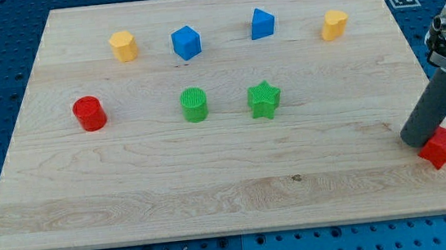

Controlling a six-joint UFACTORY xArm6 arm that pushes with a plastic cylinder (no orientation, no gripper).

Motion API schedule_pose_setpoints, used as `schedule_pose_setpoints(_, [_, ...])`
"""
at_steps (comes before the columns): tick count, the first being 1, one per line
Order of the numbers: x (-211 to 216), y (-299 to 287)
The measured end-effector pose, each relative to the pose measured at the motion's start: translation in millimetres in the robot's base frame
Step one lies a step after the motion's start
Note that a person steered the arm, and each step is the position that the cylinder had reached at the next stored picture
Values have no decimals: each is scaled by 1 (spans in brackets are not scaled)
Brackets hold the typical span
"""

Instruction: Move the green star to the left of the red star

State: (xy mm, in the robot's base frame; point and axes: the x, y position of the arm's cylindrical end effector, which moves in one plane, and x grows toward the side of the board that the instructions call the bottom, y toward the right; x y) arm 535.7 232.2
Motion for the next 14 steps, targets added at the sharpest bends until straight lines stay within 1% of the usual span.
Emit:
schedule_pose_setpoints(1, [-38,-23])
schedule_pose_setpoints(2, [-94,-54])
schedule_pose_setpoints(3, [-115,-128])
schedule_pose_setpoints(4, [-123,-197])
schedule_pose_setpoints(5, [-112,-237])
schedule_pose_setpoints(6, [-81,-203])
schedule_pose_setpoints(7, [-46,-137])
schedule_pose_setpoints(8, [-53,-132])
schedule_pose_setpoints(9, [-95,-148])
schedule_pose_setpoints(10, [-106,-111])
schedule_pose_setpoints(11, [-58,-65])
schedule_pose_setpoints(12, [-17,-43])
schedule_pose_setpoints(13, [-37,-50])
schedule_pose_setpoints(14, [-50,-101])
